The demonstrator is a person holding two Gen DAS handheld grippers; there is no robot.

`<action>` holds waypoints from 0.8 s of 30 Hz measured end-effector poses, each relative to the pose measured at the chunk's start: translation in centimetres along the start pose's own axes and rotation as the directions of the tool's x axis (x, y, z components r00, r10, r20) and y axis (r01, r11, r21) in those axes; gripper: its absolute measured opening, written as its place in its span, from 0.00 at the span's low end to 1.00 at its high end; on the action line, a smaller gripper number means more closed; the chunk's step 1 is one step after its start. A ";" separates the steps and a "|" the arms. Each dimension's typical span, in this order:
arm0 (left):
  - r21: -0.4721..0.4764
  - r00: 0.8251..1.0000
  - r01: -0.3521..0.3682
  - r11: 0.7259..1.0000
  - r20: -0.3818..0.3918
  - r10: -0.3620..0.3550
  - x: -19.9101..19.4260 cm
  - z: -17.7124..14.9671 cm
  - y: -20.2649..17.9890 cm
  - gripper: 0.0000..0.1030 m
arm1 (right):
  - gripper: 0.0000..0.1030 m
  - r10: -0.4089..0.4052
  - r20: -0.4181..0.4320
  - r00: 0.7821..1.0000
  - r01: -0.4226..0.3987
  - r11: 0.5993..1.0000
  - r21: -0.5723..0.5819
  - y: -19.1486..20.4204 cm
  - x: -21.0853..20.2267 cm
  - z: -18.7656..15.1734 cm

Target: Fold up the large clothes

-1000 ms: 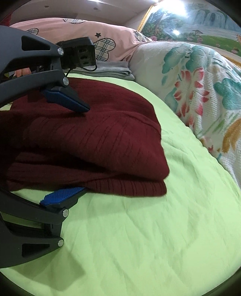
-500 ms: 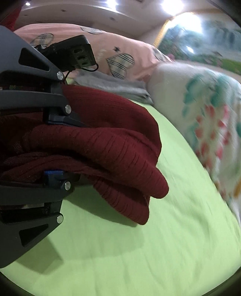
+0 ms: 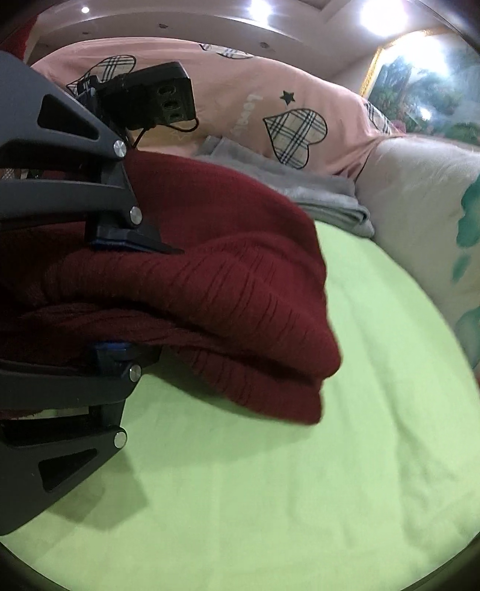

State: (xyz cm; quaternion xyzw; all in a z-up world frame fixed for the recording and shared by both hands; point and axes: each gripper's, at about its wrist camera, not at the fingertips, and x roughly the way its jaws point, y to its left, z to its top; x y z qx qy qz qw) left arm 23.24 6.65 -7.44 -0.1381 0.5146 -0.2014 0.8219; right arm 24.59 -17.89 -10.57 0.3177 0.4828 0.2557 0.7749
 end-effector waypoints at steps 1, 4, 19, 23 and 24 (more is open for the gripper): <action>-0.013 1.000 0.014 1.000 0.004 -0.014 0.0 -0.1 0.4 0.66 | 0.38 0.008 0.004 1.000 -0.008 1.000 0.013 -0.3 -0.1 0.0; -0.011 1.000 0.001 1.000 0.009 -0.001 0.2 -0.1 0.2 0.70 | 0.43 -0.012 0.007 1.000 0.011 1.000 0.019 -0.5 -0.1 -0.1; 0.061 0.977 -0.004 0.998 0.212 -0.009 -9.7 -2.0 0.7 0.57 | 0.64 -0.140 0.155 0.978 0.145 0.989 -0.016 1.6 -5.2 1.2; 0.089 0.984 0.019 0.996 0.177 -0.035 -7.8 -1.3 0.0 0.48 | 0.53 -0.171 0.105 0.980 0.177 0.983 -0.056 2.6 -2.6 1.9; 0.098 0.987 0.006 0.995 0.162 -0.022 -7.1 -1.4 -0.1 0.48 | 0.50 -0.193 0.081 0.978 0.198 0.978 -0.058 2.6 -1.6 2.0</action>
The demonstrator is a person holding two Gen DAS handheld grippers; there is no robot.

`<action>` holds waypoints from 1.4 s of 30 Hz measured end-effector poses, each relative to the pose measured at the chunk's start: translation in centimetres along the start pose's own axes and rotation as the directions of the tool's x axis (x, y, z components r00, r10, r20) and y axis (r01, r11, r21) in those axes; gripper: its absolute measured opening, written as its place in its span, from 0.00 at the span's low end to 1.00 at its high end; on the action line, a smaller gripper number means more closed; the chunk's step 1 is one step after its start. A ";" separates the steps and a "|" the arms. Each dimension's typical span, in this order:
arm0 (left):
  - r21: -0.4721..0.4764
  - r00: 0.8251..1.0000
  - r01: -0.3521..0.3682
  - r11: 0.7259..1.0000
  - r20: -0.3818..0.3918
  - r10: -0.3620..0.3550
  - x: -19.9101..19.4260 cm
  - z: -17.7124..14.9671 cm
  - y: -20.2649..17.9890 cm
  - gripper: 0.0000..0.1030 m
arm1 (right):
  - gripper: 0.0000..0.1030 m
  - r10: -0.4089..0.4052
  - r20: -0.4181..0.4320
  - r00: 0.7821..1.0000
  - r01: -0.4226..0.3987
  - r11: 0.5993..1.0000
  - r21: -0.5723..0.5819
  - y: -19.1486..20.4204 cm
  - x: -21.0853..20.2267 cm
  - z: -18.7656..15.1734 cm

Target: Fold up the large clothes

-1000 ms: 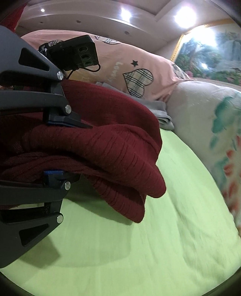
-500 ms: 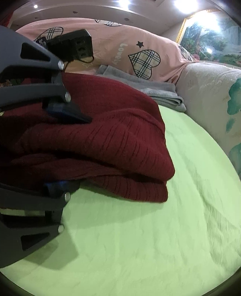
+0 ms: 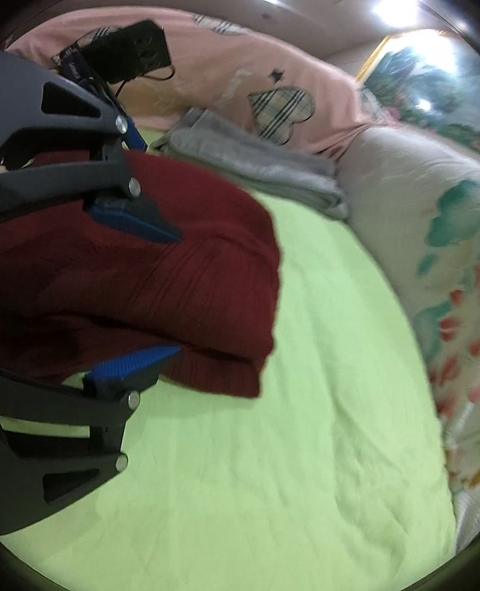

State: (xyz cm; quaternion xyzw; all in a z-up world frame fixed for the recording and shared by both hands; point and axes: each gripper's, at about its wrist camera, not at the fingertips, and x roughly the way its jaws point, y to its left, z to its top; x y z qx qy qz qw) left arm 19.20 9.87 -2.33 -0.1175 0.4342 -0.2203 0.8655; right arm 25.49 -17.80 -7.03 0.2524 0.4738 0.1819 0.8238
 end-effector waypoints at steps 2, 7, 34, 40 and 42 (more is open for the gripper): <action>0.029 0.999 -0.022 0.999 -0.024 0.022 1.7 -0.1 -1.2 0.48 | 0.25 -0.018 -0.029 0.999 0.017 1.000 -0.010 0.1 0.9 -0.1; 0.052 1.000 0.013 0.999 -0.023 -0.012 2.6 0.5 -3.2 0.45 | 0.07 0.036 0.091 0.995 -0.034 0.999 -0.030 0.3 -2.6 0.5; 0.104 0.966 -0.260 0.960 0.024 0.258 -2.5 -10.9 -5.0 0.60 | 0.48 -0.080 0.057 0.995 0.080 0.997 0.011 -1.4 -7.2 -8.4; 0.157 0.926 -0.377 0.913 0.074 0.370 -0.5 -10.7 -5.9 0.59 | 0.48 -0.044 0.026 0.999 0.042 0.997 0.060 -2.3 -5.9 -9.0; 0.175 0.910 -0.413 0.894 0.096 0.402 0.0 -10.4 -6.0 0.42 | 0.45 -0.034 0.014 0.999 0.034 0.998 0.050 -2.1 -5.4 -8.8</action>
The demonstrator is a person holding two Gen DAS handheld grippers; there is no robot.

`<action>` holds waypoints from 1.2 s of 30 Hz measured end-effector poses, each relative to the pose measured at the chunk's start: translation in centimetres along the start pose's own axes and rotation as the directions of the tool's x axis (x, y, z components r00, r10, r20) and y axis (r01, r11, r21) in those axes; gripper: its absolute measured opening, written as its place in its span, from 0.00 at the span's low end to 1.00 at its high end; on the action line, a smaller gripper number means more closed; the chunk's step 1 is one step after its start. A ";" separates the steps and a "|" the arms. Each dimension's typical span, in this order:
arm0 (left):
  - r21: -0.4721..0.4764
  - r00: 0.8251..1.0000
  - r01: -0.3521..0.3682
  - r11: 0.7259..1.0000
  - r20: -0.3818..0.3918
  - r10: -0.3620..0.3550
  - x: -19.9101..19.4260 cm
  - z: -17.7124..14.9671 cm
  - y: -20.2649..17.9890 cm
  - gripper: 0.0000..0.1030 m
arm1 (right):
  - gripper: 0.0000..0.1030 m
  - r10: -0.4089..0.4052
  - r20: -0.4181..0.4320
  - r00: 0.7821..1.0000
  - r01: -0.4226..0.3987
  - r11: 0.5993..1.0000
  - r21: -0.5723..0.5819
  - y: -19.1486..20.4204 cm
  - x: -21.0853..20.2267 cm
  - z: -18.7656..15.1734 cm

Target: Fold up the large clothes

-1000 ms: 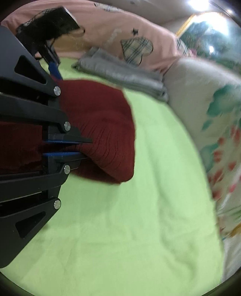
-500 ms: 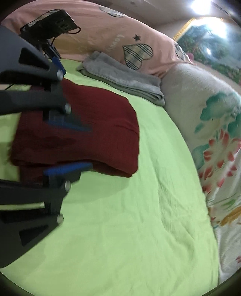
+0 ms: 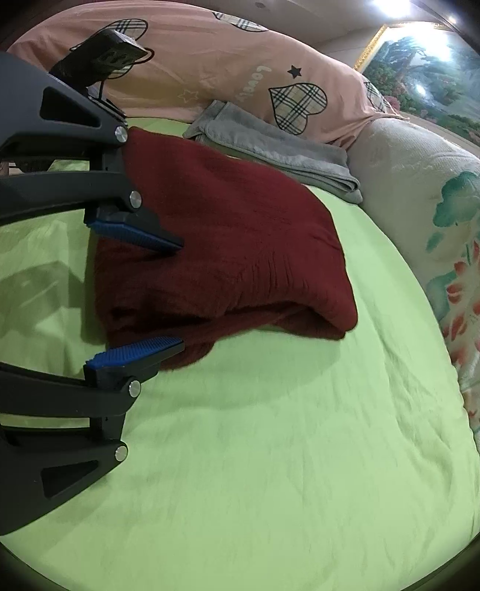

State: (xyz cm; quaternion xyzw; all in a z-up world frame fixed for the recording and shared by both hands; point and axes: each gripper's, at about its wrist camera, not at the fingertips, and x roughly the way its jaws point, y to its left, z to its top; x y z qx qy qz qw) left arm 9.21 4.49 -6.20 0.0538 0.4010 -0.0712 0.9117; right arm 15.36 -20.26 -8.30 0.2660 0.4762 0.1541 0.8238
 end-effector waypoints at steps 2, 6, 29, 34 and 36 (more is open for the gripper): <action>0.030 1.000 -0.010 0.999 0.011 0.009 0.1 0.1 -0.5 0.27 | 0.10 0.003 -0.019 1.000 -0.003 1.000 -0.020 0.4 0.4 0.2; 0.232 0.984 -0.159 0.960 0.111 0.137 -1.4 -0.5 -3.5 0.17 | 0.07 -0.002 0.035 0.999 0.003 0.999 -0.038 0.1 -1.3 0.8; 0.137 0.904 0.412 0.901 0.060 -0.423 -2.1 6.2 2.7 0.14 | 0.20 0.109 0.066 0.992 -0.097 0.982 -0.162 3.9 -2.9 2.0; 0.077 0.841 0.539 0.839 -0.109 -0.530 4.6 5.7 1.3 0.02 | 0.19 -0.017 -0.044 0.999 0.008 0.981 -0.191 4.2 1.9 1.9; 0.059 0.820 0.569 0.821 -0.115 -0.560 4.7 5.3 0.6 0.00 | 0.10 -0.061 -0.070 0.996 0.047 0.981 -0.186 3.1 2.9 1.8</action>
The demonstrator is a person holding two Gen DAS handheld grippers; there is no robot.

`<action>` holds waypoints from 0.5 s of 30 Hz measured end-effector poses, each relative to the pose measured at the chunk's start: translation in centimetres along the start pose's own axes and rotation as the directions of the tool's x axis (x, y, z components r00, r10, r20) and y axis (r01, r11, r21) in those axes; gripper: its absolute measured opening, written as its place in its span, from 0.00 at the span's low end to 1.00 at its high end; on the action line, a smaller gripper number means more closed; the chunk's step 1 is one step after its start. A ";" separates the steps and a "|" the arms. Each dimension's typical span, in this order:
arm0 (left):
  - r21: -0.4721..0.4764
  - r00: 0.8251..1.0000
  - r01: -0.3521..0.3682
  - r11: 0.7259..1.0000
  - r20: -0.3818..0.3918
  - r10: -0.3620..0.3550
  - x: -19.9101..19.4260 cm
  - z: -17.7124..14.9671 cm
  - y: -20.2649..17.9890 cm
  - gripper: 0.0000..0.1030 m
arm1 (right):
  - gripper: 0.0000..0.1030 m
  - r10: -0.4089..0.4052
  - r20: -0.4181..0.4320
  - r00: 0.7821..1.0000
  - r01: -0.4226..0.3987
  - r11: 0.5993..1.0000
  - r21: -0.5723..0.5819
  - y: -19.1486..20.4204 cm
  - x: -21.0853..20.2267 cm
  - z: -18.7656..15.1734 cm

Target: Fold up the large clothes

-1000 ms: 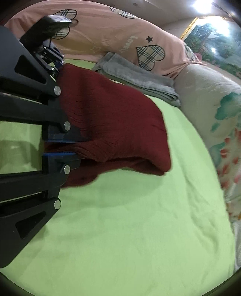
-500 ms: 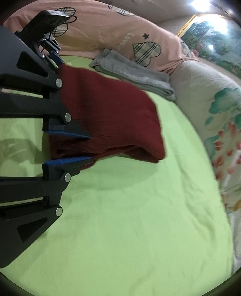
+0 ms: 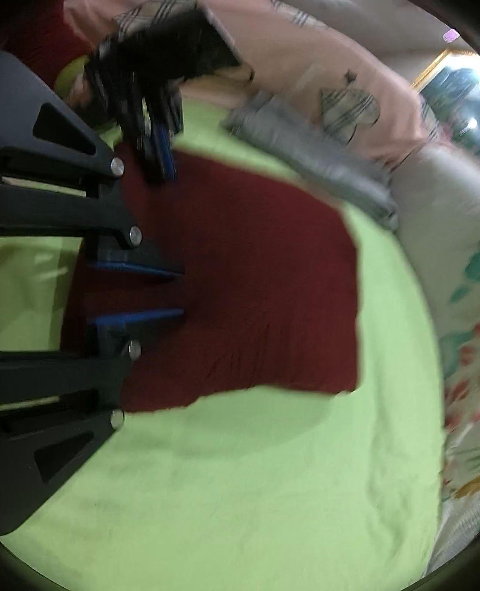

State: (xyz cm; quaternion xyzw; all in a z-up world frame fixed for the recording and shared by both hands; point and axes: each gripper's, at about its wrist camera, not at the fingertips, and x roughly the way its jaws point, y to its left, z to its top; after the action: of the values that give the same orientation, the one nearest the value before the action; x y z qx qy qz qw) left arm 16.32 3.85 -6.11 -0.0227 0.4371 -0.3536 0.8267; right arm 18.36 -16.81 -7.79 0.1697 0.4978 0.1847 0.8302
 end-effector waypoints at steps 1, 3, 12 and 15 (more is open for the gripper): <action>0.016 1.000 -0.006 1.000 -0.015 0.006 0.7 -0.1 -0.8 0.00 | 0.01 0.006 -0.004 1.000 -0.006 0.999 0.034 -1.1 0.3 -0.1; 0.078 0.998 -0.054 0.995 -0.041 0.057 2.2 -0.4 -2.6 0.01 | 0.00 0.018 0.003 1.000 -0.019 0.996 0.084 -2.7 0.3 -0.2; 0.042 0.997 -0.071 0.997 -0.033 0.073 2.5 -1.2 -1.3 0.00 | 0.00 0.019 0.025 1.000 -0.021 0.996 0.089 -3.6 0.7 -0.7; 0.040 0.995 -0.095 0.995 -0.028 0.096 2.2 -1.5 -1.8 0.00 | 0.00 0.014 0.033 0.999 -0.016 0.996 0.085 -3.5 0.6 -1.1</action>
State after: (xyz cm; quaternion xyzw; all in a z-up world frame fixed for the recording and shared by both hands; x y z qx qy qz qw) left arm 14.97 1.54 -7.98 0.0193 0.4431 -0.3224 0.8363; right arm 18.16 -19.46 -10.34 0.2116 0.4906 0.1668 0.8287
